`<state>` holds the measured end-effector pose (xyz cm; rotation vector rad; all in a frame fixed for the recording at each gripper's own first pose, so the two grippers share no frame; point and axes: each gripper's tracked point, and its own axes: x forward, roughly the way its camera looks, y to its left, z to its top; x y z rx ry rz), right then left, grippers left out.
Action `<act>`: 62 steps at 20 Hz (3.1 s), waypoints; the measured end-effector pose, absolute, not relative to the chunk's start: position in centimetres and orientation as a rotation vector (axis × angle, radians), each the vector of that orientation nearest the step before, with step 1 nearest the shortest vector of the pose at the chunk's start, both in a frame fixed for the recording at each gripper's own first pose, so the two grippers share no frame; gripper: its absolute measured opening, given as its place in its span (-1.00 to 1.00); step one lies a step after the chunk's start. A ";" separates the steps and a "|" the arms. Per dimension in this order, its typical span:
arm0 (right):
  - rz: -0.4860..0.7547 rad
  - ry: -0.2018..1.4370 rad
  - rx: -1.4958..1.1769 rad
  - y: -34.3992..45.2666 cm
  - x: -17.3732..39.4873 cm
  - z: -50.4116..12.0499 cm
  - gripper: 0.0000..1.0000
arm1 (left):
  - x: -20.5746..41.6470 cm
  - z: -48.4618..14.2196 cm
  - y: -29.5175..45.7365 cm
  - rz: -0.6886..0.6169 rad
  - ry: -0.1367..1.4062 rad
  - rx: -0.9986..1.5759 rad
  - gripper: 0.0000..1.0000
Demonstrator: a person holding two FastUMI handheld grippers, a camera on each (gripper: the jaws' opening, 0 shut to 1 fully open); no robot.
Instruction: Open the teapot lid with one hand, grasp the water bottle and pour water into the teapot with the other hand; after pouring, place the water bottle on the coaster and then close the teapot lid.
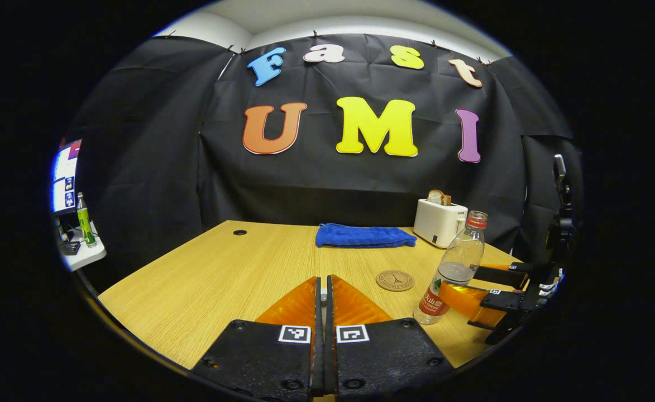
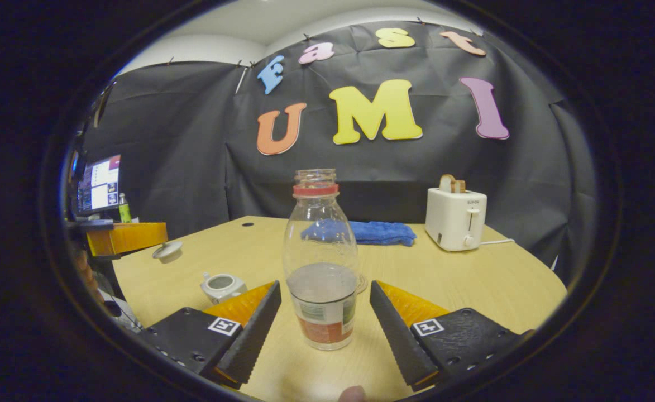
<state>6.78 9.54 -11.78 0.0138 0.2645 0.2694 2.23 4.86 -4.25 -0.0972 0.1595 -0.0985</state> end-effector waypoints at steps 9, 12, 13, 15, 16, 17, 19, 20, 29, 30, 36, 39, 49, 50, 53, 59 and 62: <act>0.325 0.220 -0.273 11.4 7.9 -9.6 0.39 | 2.2 -3.8 6.7 -0.081 0.121 -0.122 -0.94; 0.332 0.192 -0.458 11.6 8.6 -9.0 0.39 | 2.2 -4.1 7.5 -0.072 0.122 -0.145 -0.94; 0.323 0.179 -0.539 11.5 8.8 -9.0 0.39 | 2.2 -4.2 7.7 -0.069 0.121 -0.146 -0.94; 0.284 0.144 -0.721 11.1 9.8 -8.4 0.38 | 2.1 -4.2 7.9 -0.069 0.119 -0.143 -0.94; 0.270 0.115 -0.806 11.1 10.3 -8.1 0.39 | 2.1 -4.3 8.1 -0.069 0.121 -0.139 -0.94; 0.259 0.086 -0.884 11.2 10.7 -8.0 0.39 | 2.1 -4.3 8.3 -0.068 0.122 -0.136 -0.94; 0.252 0.036 -1.026 11.8 11.5 -8.0 0.38 | 1.9 -4.4 8.6 -0.070 0.124 -0.132 -0.94; 0.248 0.012 -1.088 12.1 11.7 -8.0 0.39 | 1.9 -4.6 8.6 -0.071 0.124 -0.130 -0.94; 0.256 -0.110 -1.490 13.7 12.5 -10.4 0.39 | 1.5 -5.3 9.7 -0.066 0.125 -0.125 -0.94; 0.256 -0.120 -1.511 13.9 12.6 -10.4 0.41 | 1.6 -5.4 9.8 -0.065 0.126 -0.126 -0.94; 0.271 -0.167 -1.638 14.6 12.1 -10.3 0.39 | 1.2 -5.7 10.2 -0.061 0.128 -0.122 -0.94; 0.269 -0.187 -1.675 15.1 12.2 -9.9 0.39 | 1.1 -5.8 10.6 -0.059 0.128 -0.119 -0.94; 0.228 -0.254 -1.822 16.0 13.0 -8.9 0.38 | 0.7 -5.7 11.4 -0.048 0.120 -0.110 -0.94; 0.226 -0.254 -1.830 16.0 13.0 -9.0 0.39 | 0.7 -5.7 11.5 -0.048 0.120 -0.110 -0.94; 0.221 -0.264 -1.853 16.1 13.2 -8.9 0.39 | 0.7 -5.8 11.4 -0.051 0.119 -0.108 -0.94; 0.205 -0.321 -1.923 16.8 13.0 -8.4 0.38 | 0.6 -5.7 11.5 -0.059 0.112 -0.108 -0.94; 0.192 -0.337 -1.949 17.0 12.9 -7.9 0.38 | 0.5 -5.6 11.9 -0.053 0.108 -0.118 -0.94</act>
